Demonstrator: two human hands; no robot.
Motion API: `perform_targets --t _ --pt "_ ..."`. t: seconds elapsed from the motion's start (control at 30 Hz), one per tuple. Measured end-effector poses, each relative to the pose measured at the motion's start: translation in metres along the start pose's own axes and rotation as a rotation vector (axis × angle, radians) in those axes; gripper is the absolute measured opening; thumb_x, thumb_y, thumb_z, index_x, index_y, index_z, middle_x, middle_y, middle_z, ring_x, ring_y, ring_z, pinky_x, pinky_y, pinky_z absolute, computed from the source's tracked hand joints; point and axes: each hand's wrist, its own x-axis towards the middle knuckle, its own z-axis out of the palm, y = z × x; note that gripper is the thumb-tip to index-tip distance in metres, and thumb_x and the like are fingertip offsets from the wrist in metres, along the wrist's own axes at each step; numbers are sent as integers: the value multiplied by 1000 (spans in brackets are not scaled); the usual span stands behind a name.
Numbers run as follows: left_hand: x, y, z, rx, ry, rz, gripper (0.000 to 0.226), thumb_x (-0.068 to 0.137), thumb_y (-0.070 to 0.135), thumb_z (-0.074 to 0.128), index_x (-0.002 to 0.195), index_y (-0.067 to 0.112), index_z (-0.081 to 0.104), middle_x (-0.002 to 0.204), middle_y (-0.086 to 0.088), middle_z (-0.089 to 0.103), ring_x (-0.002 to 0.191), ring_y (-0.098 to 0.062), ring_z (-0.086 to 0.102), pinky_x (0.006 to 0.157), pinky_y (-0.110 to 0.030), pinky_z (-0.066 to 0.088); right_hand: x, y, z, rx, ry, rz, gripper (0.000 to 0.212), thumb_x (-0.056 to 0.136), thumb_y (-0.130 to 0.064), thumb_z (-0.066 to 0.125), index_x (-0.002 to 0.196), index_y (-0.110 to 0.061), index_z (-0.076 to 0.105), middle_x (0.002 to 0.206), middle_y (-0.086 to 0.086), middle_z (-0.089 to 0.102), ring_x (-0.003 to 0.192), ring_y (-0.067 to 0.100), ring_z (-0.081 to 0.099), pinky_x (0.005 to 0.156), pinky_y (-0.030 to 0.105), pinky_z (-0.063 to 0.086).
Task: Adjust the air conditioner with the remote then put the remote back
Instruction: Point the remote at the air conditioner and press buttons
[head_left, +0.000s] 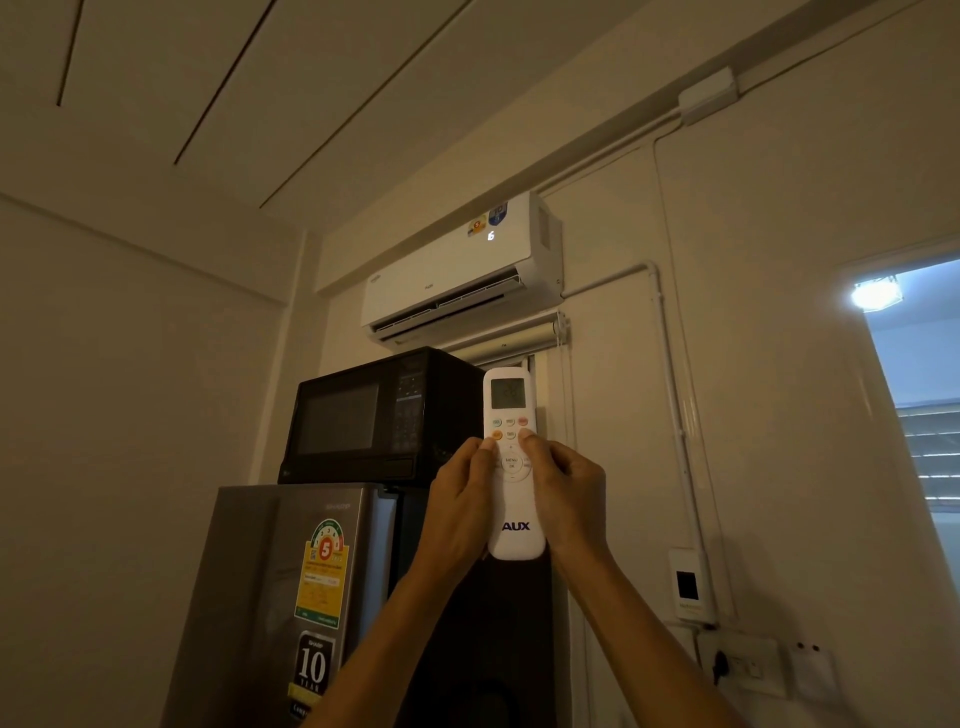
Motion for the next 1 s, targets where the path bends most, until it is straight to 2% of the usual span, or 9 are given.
perform_targets --t 0.27,0.4,0.67,1.0 --pt "-2 -2 0 2 1 -1 20 95 25 33 86 23 50 82 0 63 62 -3 66 54 -16 54 -1 3 0 -6 2 -22 14 84 -32 57 87 -19 60 85 0 65 62 7 62 51 17 48" --pt "-2 -2 0 3 8 0 20 95 25 32 86 24 50 82 0 63 63 -3 66 55 -17 55 1 4 1 -16 1 -24 16 83 -33 58 88 -18 62 88 1 66 67 12 64 57 24 52" --pt "-4 -2 -2 -14 21 3 21 95 24 33 84 23 51 80 -1 63 60 -2 66 52 -14 53 -2 3 3 0 -14 -27 11 84 -32 57 84 -21 60 84 -1 66 67 11 65 57 25 53" --pt "-2 -2 -5 14 11 -6 20 95 25 33 85 23 50 80 -1 62 59 -2 65 52 -15 53 -1 2 5 -2 -5 -4 14 84 -33 57 85 -19 60 82 1 65 59 7 61 50 19 47"
